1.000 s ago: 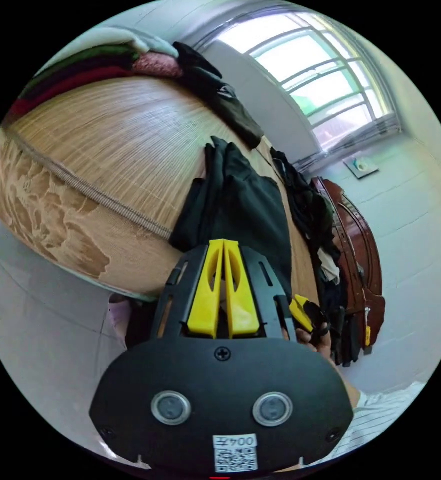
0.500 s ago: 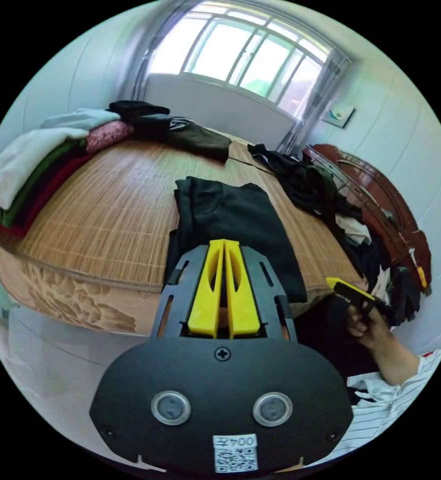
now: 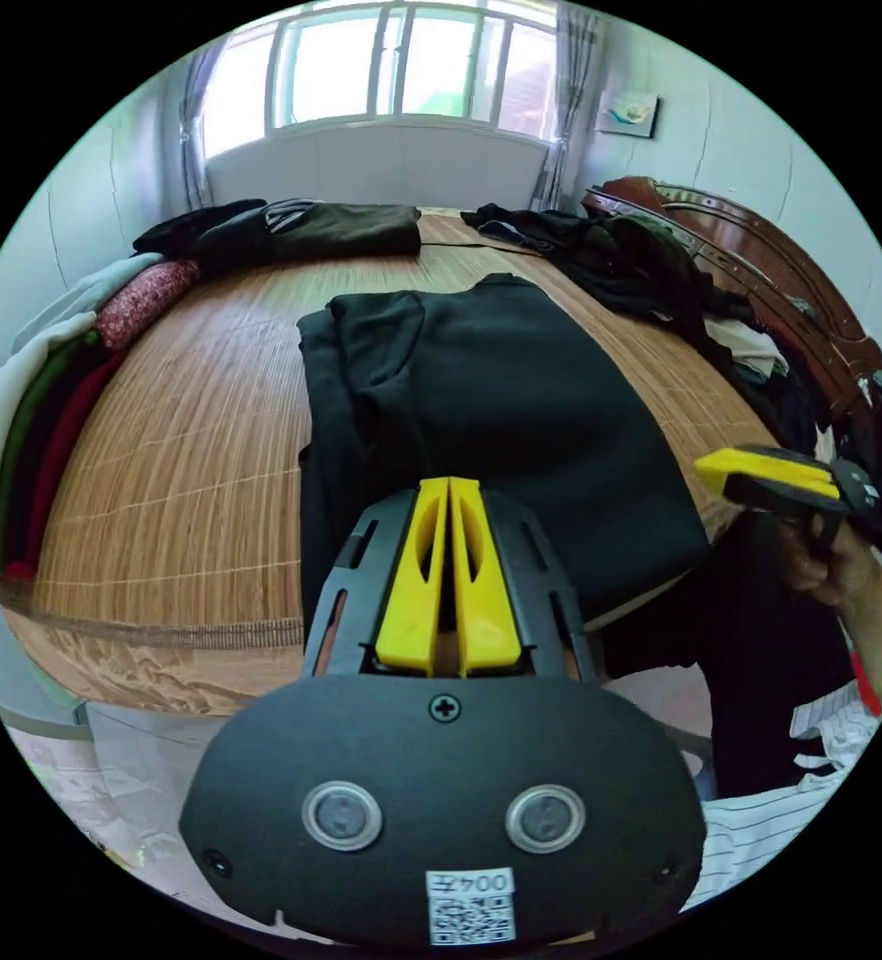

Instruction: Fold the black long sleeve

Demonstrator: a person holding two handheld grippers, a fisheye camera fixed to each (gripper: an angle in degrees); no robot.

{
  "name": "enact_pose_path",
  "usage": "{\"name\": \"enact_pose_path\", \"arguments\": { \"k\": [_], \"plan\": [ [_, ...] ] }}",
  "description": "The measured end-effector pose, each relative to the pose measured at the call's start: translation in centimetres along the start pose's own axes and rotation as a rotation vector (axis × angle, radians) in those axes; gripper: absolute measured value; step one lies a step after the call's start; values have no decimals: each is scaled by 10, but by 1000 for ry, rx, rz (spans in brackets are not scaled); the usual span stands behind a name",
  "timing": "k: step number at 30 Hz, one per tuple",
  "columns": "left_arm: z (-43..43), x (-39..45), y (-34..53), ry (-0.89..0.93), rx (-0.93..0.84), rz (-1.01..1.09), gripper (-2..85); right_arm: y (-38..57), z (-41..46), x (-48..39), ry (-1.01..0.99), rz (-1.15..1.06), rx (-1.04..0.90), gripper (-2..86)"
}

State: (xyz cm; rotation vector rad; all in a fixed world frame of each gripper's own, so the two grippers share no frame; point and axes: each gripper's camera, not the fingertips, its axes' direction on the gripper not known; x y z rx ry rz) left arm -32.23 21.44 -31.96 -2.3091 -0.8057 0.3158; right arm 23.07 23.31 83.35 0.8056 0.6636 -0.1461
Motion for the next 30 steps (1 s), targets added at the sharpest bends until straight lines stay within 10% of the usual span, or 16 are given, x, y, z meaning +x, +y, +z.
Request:
{"name": "enact_pose_path", "arguments": {
  "k": [14, 30],
  "plan": [
    [-1, -21, 6, 61, 1, -24, 7, -133, 72, 69, 22, 166, -79, 40],
    [-106, -100, -10, 270, 53, -356, 7, 17, -44, 117, -386, 511, 130, 64]
  ]
}}
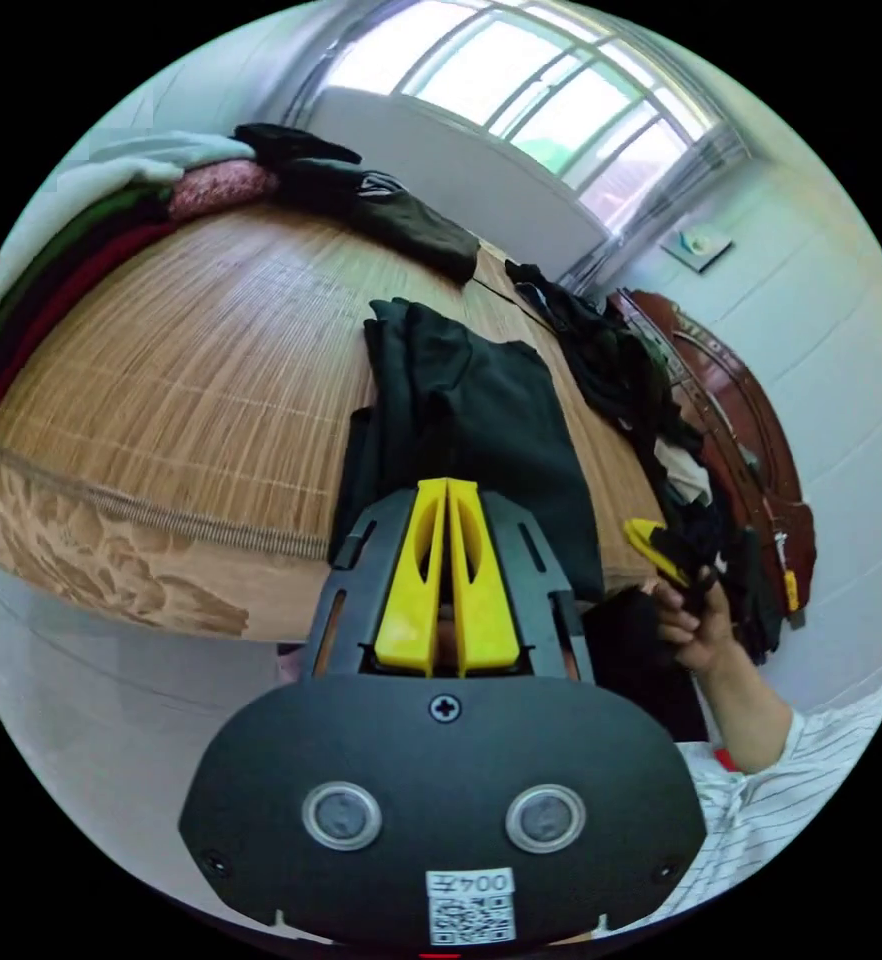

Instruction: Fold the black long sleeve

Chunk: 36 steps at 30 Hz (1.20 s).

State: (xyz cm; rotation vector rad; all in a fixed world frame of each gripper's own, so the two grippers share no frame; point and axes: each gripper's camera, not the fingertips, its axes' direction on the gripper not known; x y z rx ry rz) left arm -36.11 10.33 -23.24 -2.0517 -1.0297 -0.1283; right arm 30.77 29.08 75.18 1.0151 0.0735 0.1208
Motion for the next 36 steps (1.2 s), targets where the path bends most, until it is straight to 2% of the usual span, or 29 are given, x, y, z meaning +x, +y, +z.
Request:
{"name": "enact_pose_path", "arguments": {
  "k": [2, 5, 9, 14, 21, 25, 28, 36],
  "plan": [
    [-40, -22, 15, 144, 31, -121, 12, 30, -15, 23, -37, 75, 1, 64],
    [-88, -31, 35, 246, 67, -202, 25, 46, -23, 33, -55, 94, -4, 72],
    [-136, -21, 50, 319, 134, -238, 47, 34, -22, 35, -94, 94, -6, 108],
    [-160, 14, 37, 310, 61, -231, 97, 3, -7, 38, -116, 143, -56, 128],
    [-159, 46, 10, 348, -14, -228, 135, -13, 0, 30, -97, 150, -109, 105],
    [-138, 47, -5, 400, -71, -313, 158, -37, 0, 46, -127, 278, -198, 56],
    [-120, 53, -16, 427, -105, -368, 183, -53, -15, 41, -234, 395, -200, 48],
    [-92, 77, -37, 669, 20, -550, 236, -72, -32, 13, -277, 400, -256, 46]
  ]
}}
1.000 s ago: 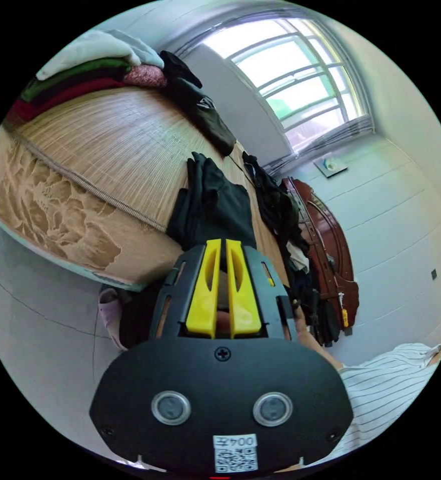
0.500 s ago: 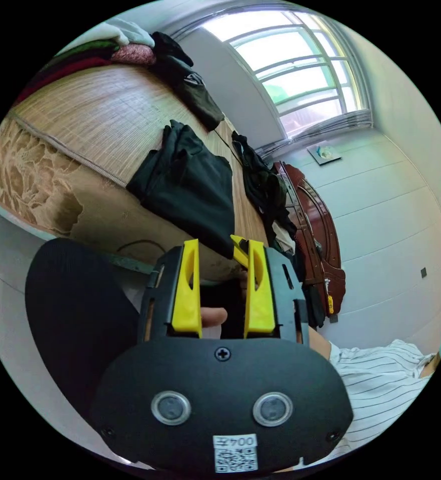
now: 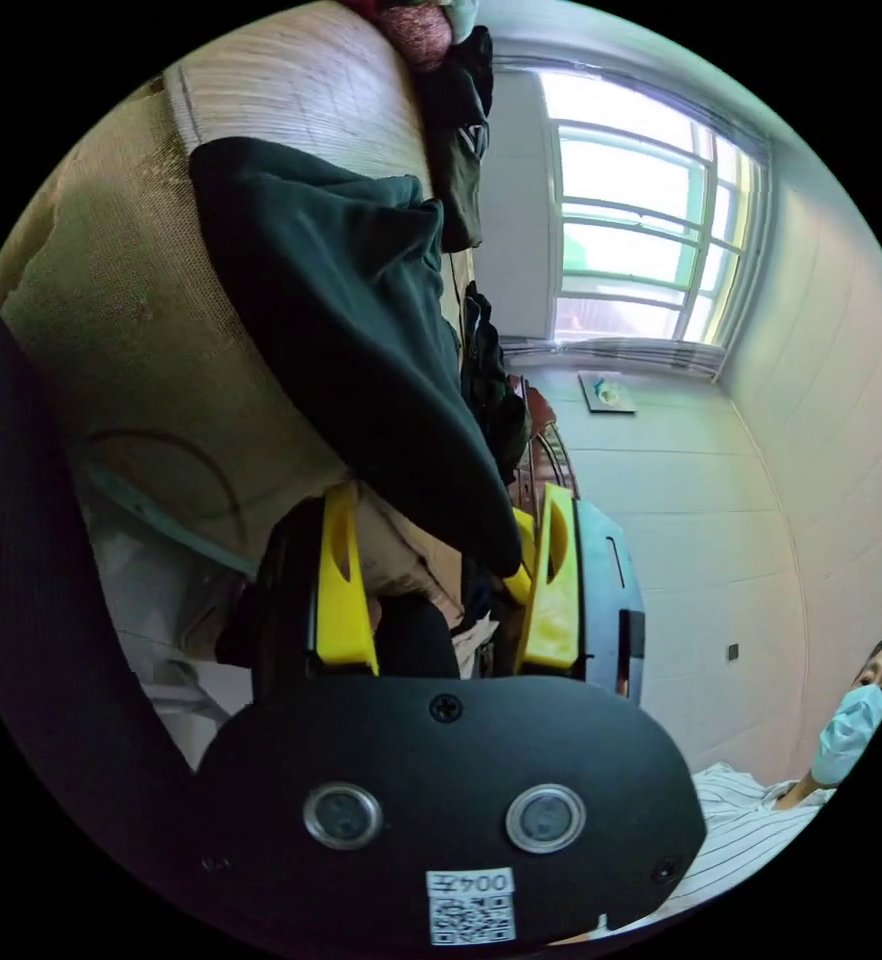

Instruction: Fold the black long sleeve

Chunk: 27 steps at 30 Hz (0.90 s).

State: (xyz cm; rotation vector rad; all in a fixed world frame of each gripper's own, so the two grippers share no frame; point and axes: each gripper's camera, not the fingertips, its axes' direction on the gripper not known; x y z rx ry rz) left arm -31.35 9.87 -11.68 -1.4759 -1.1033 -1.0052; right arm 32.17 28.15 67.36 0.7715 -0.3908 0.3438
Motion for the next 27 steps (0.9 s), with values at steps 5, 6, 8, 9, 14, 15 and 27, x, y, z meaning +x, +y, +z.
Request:
{"name": "enact_pose_path", "arguments": {
  "k": [5, 6, 8, 9, 14, 15, 27],
  "plan": [
    [5, 35, 0, -96, 20, 47, 225, -2, -4, 20, 23, -4, -23, 51],
    [5, 38, 1, -120, 24, 59, 223, -3, -4, 23, 37, -10, -26, 52],
    [9, 44, 5, -174, 14, 61, 212, -6, -1, 37, 92, -27, -45, 59],
    [11, 43, 6, -173, 10, 52, 206, -6, 0, 40, 92, -30, -47, 61],
    [29, 51, 16, -195, 19, 24, 169, -10, -3, 50, 54, -55, -47, 73],
    [31, 53, 17, -195, 20, 21, 164, -12, -4, 50, 53, -58, -48, 74],
    [58, 149, 49, -294, -27, 40, 59, -28, -20, 66, -20, -52, 5, 107]
  ]
}}
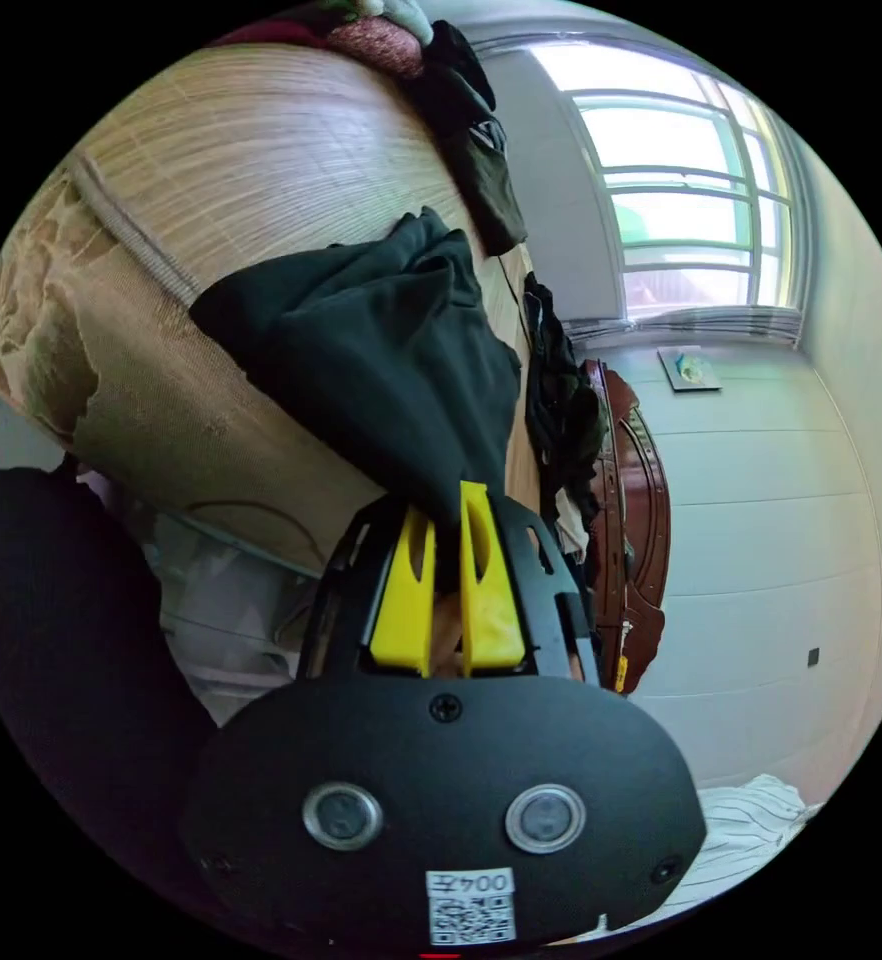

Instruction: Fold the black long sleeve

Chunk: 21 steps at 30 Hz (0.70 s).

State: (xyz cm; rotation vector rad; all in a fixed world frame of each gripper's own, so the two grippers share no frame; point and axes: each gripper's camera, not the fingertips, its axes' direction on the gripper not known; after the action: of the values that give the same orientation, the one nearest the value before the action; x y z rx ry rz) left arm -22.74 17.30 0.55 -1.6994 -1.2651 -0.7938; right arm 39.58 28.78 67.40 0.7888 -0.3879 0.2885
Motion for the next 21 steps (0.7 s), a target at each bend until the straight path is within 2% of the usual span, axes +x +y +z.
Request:
{"name": "enact_pose_path", "arguments": {
  "k": [4, 11, 21],
  "plan": [
    [-24, 38, 6, -22, -28, 41, 56, -12, -5, 11, -65, 32, 54, 126],
    [-48, 68, 29, 66, -101, 20, 56, -44, 34, 28, -136, 90, 31, 157],
    [-79, 112, 66, 79, -136, 72, 55, -99, 88, 40, -235, 92, 29, 129]
  ]
}}
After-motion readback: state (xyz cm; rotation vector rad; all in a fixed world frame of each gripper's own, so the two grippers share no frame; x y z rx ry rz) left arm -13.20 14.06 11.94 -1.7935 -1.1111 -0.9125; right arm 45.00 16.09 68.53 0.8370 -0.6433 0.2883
